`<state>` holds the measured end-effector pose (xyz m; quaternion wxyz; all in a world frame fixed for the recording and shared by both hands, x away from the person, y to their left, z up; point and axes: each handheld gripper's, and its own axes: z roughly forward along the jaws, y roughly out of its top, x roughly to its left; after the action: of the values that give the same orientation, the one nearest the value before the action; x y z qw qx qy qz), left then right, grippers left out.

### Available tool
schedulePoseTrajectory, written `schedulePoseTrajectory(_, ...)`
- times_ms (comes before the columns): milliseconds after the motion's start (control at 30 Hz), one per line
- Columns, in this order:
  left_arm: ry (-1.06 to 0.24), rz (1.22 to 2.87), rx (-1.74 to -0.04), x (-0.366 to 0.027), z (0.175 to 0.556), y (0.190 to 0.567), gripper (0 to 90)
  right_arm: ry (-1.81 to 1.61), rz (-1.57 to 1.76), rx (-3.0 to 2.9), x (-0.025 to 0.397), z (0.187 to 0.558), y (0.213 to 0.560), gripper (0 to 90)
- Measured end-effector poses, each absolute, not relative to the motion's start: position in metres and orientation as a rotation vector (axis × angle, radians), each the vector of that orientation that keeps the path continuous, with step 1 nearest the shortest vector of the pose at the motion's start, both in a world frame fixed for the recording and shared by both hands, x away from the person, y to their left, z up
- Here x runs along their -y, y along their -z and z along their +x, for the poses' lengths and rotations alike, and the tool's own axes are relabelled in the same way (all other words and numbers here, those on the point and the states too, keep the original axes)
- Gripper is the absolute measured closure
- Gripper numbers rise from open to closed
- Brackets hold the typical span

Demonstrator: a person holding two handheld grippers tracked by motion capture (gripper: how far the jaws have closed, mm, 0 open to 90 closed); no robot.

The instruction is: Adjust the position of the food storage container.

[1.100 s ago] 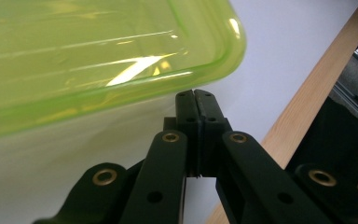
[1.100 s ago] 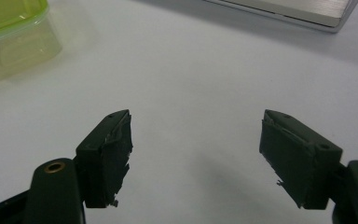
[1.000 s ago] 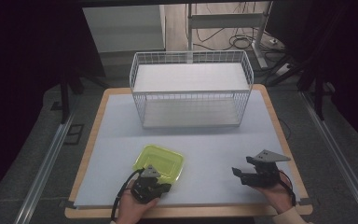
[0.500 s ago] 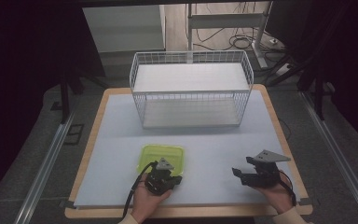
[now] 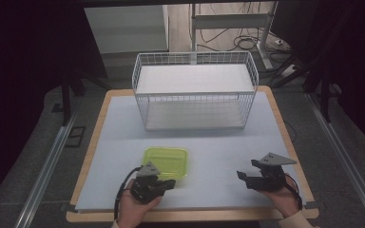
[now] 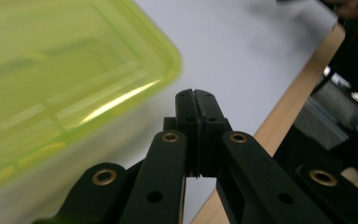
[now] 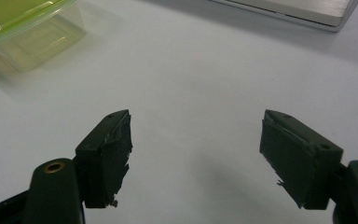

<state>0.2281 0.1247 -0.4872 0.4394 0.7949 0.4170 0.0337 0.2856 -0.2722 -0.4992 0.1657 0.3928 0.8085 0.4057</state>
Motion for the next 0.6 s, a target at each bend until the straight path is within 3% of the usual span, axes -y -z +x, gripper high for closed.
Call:
schedulePoseTrajectory(233,-0.168,1.869,-1.166,-0.183,0.242,0.479,90.0,-1.147,1.119,-2.304,0.272,0.286,0.500,25.2)
schedulePoseTrajectory(600,-0.180,1.810,-1.328,-0.230,0.264,0.501,90.0,-1.137,1.121,-2.307,0.272,0.287,0.501,25.2)
